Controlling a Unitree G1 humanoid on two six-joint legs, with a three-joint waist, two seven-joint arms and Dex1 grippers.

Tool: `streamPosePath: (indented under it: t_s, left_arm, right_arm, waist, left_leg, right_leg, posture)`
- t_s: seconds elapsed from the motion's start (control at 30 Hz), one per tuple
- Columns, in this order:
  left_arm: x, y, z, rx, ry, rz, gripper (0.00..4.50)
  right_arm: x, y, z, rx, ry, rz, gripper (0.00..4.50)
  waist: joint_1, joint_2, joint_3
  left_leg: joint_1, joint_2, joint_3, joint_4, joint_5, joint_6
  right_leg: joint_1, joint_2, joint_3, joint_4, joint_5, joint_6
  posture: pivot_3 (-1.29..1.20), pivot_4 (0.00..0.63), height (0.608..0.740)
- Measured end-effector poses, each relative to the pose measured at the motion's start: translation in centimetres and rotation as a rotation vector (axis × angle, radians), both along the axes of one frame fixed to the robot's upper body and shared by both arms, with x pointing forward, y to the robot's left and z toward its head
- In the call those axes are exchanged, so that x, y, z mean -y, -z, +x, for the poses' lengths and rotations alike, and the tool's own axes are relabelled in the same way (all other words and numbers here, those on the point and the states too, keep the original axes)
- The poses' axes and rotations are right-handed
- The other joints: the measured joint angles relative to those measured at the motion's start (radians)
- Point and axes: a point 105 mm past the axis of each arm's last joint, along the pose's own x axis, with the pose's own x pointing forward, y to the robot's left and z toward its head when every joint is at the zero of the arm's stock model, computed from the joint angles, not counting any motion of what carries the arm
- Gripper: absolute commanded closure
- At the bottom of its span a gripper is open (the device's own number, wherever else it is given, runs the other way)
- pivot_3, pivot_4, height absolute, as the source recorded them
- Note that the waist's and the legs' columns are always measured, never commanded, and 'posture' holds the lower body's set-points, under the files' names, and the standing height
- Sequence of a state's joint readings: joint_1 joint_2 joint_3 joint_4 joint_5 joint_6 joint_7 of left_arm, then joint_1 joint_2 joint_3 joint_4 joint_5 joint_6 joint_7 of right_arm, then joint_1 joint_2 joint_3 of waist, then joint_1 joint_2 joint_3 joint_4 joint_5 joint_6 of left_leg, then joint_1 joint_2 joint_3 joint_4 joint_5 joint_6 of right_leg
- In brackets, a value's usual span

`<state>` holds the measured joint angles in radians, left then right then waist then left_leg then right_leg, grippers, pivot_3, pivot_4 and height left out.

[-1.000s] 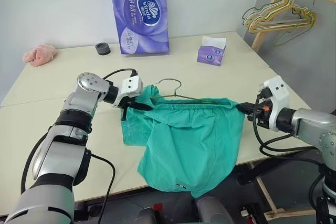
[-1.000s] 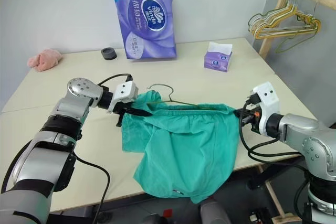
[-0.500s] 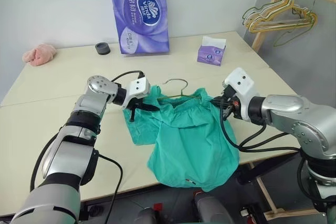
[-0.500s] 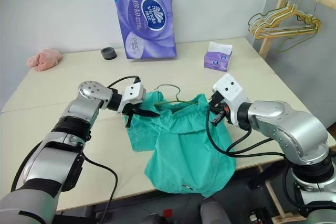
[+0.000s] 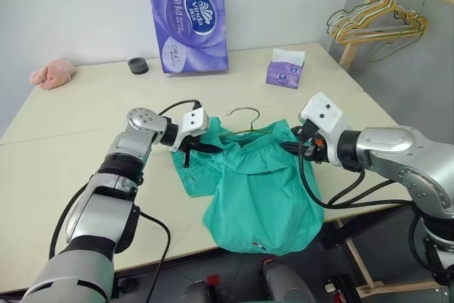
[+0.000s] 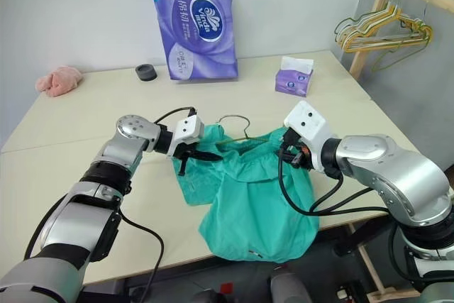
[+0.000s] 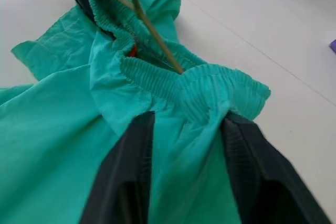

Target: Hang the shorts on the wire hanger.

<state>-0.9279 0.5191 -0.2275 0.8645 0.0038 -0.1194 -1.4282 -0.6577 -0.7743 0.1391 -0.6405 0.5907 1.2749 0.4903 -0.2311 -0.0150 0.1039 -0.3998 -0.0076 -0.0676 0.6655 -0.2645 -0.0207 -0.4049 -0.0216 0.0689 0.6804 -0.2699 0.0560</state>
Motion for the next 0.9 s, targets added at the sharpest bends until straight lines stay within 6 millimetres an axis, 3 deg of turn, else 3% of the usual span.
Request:
streamPosePath:
  t_s: [0.1,0.23,0.37,0.5,0.77,0.9]
  left_arm:
    - [0.1,0.2,-0.1,-0.005,0.001,-0.005,4.5]
    - [0.2,0.3,-0.1,-0.007,0.004,-0.009,4.5]
    - [0.4,0.3,-0.2,-0.006,0.01,-0.012,4.5]
    - [0.7,0.3,-0.2,0.002,0.023,-0.015,4.5]
    - [0.8,0.3,-0.2,0.009,0.03,-0.014,4.5]
    - [0.8,0.3,-0.2,0.011,0.032,-0.012,4.5]
  right_arm:
    - [0.8,-0.2,-0.5,0.008,-0.008,-0.057,1.65]
    - [3.4,-1.2,-0.9,0.02,0.029,-0.145,1.65]
    - [5.1,-0.8,-1.3,-0.021,0.046,-0.194,1.65]
    - [5.2,-0.6,-1.2,-0.037,0.024,-0.191,1.65]
    - [5.8,2.2,0.6,-0.13,0.027,-0.205,1.65]
    - [5.5,2.5,1.5,-0.14,-0.002,-0.219,1.65]
  waist:
    - [-0.006,0.0,0.0]
    - [-0.015,0.0,0.0]
    - [-0.025,0.0,0.0]
    - [-0.034,0.0,0.0]
    - [-0.039,0.0,0.0]
    - [-0.046,0.0,0.0]
  left_leg:
    - [0.0,0.0,0.0,0.0,0.0,0.0]
    - [0.0,0.0,0.0,0.0,0.0,0.0]
    - [0.0,0.0,0.0,-0.001,0.0,0.0]
    - [0.0,0.001,0.0,-0.001,0.0,0.0]
    - [0.0,0.0,0.001,-0.001,0.0,0.0]
    - [0.0,0.0,0.0,-0.001,0.0,0.0]
  right_leg:
    - [0.0,0.0,-0.001,0.0,0.0,0.0]
    - [0.0,0.0,-0.001,-0.001,0.0,0.0]
    - [0.0,0.0,0.0,-0.001,0.0,0.0]
    - [0.0,0.0,0.0,0.0,0.0,0.0]
    - [0.0,0.0,0.0,-0.001,0.0,0.0]
    - [0.0,0.0,0.0,0.0,0.0,0.0]
  posture:
    - [-0.3,0.074,0.74]
    - [-0.31,0.074,0.74]
    - [-0.31,0.074,0.74]
    - [-0.32,0.069,0.74]
    - [-0.31,0.065,0.74]
    - [-0.31,0.063,0.74]
